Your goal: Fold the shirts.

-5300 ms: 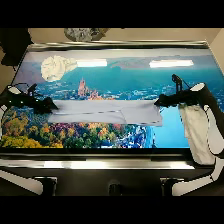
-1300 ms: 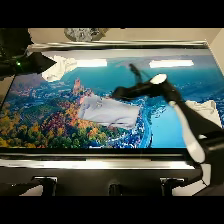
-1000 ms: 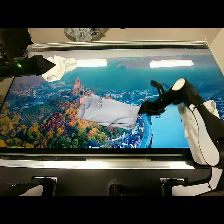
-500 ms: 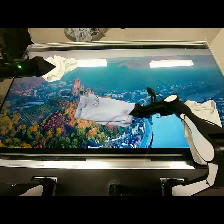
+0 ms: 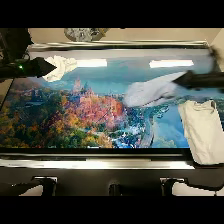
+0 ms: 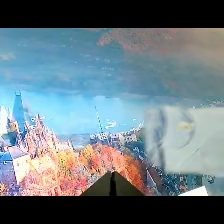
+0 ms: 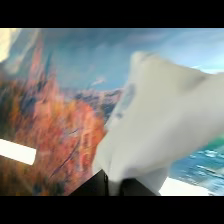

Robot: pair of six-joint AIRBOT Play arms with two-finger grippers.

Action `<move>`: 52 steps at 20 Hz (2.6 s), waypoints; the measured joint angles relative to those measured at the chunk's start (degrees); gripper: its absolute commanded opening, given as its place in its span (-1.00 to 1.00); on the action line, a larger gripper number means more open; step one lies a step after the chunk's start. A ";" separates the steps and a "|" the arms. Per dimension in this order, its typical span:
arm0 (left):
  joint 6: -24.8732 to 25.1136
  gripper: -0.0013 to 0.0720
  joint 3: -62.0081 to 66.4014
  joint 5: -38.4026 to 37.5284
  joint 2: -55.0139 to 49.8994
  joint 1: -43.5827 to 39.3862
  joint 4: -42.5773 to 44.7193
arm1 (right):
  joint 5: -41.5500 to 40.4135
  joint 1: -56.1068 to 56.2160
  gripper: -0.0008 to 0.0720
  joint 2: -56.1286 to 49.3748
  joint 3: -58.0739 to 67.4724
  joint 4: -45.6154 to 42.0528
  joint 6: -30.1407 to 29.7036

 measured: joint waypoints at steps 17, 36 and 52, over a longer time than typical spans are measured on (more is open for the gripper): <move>1.46 -0.89 0.00 0.00 -0.11 0.00 -0.02 | 24.28 -33.53 -0.86 7.04 9.29 -18.56 6.36; -6.82 -0.82 13.38 -1.22 -1.18 -2.91 29.00 | 1.09 -19.74 0.72 11.21 9.75 -45.51 -7.61; -21.07 0.65 -24.44 -10.43 9.77 -5.66 35.41 | 10.60 25.35 0.72 4.63 -3.19 -44.98 1.31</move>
